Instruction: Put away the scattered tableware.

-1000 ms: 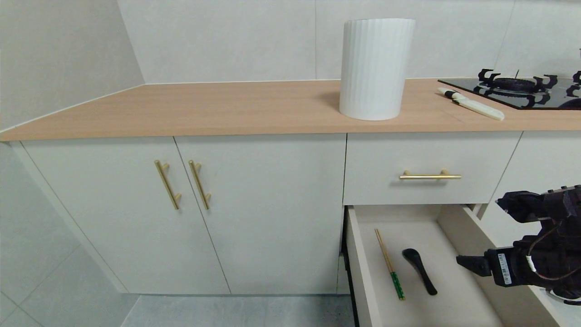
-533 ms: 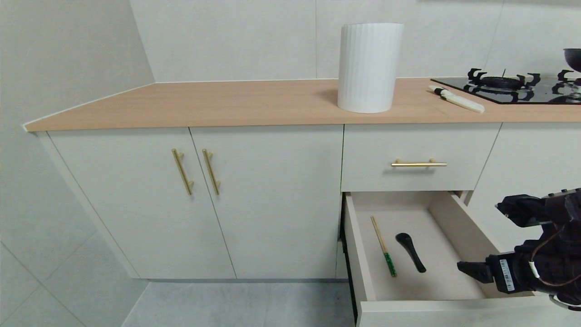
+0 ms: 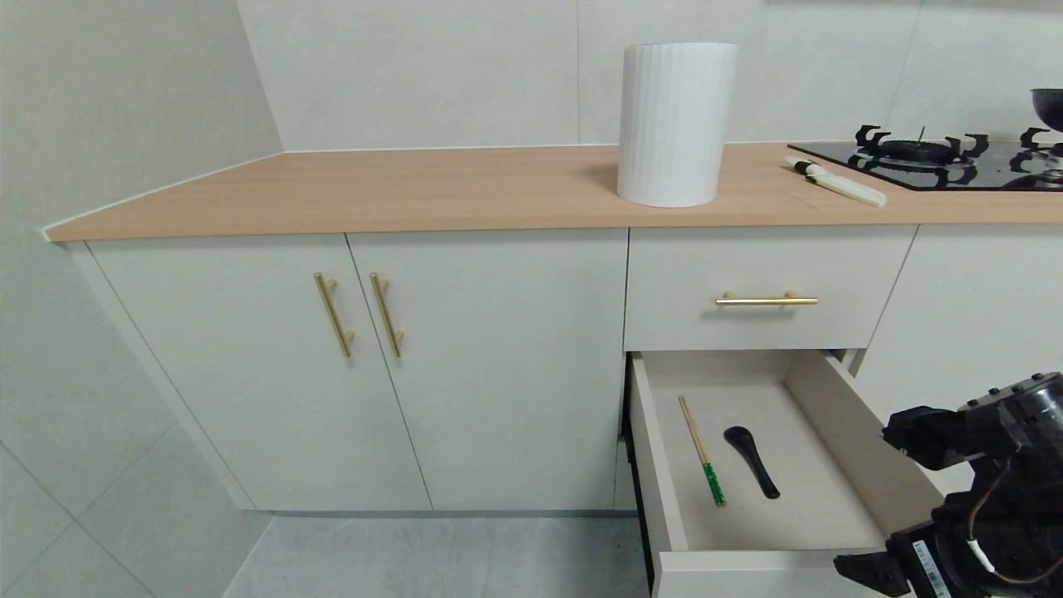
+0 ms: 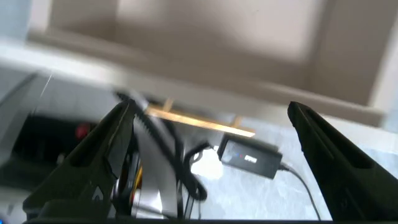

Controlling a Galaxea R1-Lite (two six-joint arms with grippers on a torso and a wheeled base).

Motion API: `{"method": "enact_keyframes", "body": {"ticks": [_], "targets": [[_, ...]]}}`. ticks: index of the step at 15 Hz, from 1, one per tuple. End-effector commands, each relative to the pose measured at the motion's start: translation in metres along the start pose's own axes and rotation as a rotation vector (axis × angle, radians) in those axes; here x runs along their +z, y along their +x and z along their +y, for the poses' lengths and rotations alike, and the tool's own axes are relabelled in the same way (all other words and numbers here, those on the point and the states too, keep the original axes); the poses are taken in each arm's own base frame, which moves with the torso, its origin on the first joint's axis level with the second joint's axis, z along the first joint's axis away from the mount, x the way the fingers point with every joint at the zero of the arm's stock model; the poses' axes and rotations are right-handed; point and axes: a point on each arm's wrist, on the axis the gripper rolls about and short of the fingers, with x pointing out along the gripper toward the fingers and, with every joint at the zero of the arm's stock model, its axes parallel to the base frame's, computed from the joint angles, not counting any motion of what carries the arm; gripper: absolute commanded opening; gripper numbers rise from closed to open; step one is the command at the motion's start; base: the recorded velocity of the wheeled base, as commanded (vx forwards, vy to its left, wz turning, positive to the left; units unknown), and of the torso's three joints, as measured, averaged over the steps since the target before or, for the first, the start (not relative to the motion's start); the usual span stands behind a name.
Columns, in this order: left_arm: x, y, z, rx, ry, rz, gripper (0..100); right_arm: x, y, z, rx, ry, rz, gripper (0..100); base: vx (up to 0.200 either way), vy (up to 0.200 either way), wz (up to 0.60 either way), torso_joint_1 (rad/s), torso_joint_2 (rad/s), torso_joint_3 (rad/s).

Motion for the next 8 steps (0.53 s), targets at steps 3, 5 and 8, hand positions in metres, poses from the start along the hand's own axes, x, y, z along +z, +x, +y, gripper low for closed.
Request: {"method": "enact_keyframes", "body": {"ticks": [3, 5, 8], "targets": [[0.0, 0.0, 0.0, 0.0, 0.001, 0.001, 100, -0.005, 0.017, 0.012, 0.02, -0.052, 0.093, 100, 0.0, 0.0, 0.0, 0.0, 0.0, 0.0], [0.0, 0.0, 0.0, 0.0, 0.0, 0.001, 100, -0.006, 0.029, 0.013, 0.01, -0.054, 0.143, 100, 0.0, 0.0, 0.0, 0.0, 0.0, 0.0], [0.0, 0.0, 0.0, 0.0, 0.0, 0.001, 100, -0.006, 0.039, 0.014, -0.004, -0.057, 0.184, 100, 0.0, 0.0, 0.0, 0.0, 0.0, 0.0]]}}
